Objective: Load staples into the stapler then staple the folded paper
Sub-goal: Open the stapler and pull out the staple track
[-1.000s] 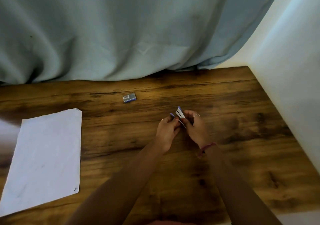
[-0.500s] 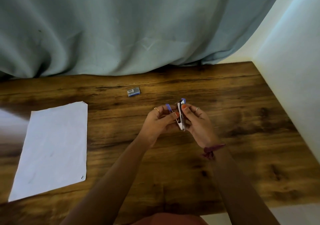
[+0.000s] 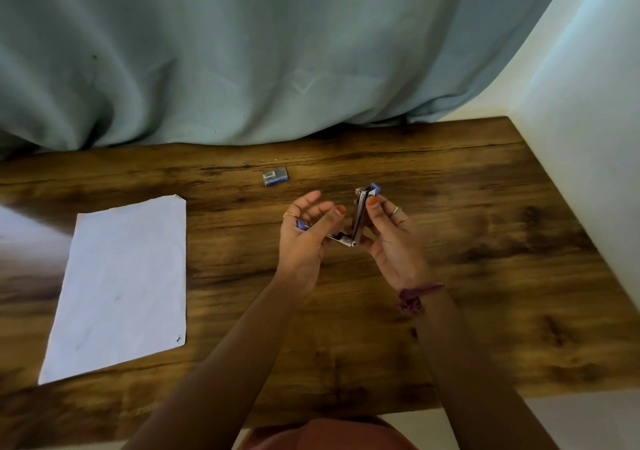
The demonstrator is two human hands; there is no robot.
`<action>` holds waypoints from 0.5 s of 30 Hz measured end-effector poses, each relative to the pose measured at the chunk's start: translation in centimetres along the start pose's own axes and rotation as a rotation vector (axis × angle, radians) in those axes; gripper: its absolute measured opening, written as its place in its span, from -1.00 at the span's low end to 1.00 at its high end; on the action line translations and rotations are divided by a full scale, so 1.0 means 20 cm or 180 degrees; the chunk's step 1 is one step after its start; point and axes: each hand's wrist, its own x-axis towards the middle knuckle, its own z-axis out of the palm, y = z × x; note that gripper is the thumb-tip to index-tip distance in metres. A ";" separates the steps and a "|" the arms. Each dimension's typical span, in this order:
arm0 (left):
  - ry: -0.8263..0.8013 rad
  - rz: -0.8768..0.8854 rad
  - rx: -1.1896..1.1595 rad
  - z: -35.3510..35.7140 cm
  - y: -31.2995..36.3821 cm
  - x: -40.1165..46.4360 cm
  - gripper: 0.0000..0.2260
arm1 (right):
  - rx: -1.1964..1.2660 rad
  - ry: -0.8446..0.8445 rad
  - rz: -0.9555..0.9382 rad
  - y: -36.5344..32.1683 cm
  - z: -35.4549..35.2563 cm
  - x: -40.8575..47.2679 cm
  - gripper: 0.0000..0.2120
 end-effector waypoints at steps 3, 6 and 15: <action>0.0254 0.0177 0.0327 0.00 0.02 -0.02 -0.62 | 0.0007 -0.0037 -0.0051 0.01 0.01 -0.02 -0.65; 0.0313 0.0134 0.0363 -0.08 0.06 -0.01 -0.87 | 0.0161 -0.0116 -0.0066 0.00 0.00 -0.03 -0.64; -0.0210 0.0602 0.1714 -0.06 0.09 -0.08 -0.83 | 0.0082 -0.0280 -0.0199 -0.03 0.00 -0.06 -0.63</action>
